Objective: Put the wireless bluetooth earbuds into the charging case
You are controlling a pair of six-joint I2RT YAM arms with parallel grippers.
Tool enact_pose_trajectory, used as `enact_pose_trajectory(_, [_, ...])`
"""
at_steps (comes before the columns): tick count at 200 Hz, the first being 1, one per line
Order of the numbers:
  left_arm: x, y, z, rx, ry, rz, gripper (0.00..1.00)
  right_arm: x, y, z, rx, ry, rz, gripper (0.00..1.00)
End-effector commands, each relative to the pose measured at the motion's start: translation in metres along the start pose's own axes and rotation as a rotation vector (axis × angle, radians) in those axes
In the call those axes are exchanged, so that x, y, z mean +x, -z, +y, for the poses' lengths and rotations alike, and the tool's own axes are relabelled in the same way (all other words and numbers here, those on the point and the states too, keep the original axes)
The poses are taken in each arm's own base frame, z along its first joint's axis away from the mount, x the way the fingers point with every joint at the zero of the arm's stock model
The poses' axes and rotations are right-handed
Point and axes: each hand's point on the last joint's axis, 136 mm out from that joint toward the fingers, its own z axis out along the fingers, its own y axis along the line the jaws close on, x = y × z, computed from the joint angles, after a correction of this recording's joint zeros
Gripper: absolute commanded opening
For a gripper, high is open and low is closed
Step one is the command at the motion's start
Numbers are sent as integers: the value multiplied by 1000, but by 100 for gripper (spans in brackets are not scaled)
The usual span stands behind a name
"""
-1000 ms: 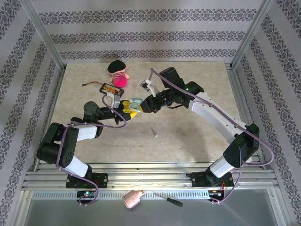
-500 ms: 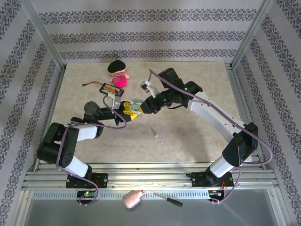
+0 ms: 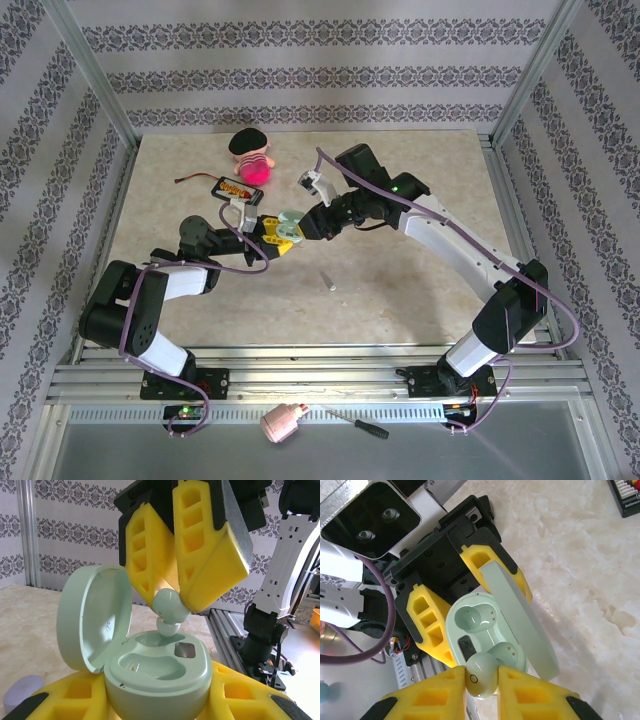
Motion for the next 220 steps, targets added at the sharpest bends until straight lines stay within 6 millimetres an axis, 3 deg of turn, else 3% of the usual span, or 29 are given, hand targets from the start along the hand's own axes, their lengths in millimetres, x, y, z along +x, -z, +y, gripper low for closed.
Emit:
enact_pose_trajectory(1, [-15,-4,-9,28,-102,-24,24,9,-10,-7,9,-8,37,21])
enact_pose_trajectory(150, [-12,-5,-8,30,-98,-21,24,2,-23,-9,14,-32,-13,20])
enact_pose_trajectory(220, [-15,-5,-7,19,-105,-29,24,9,-23,-11,28,-43,2,29])
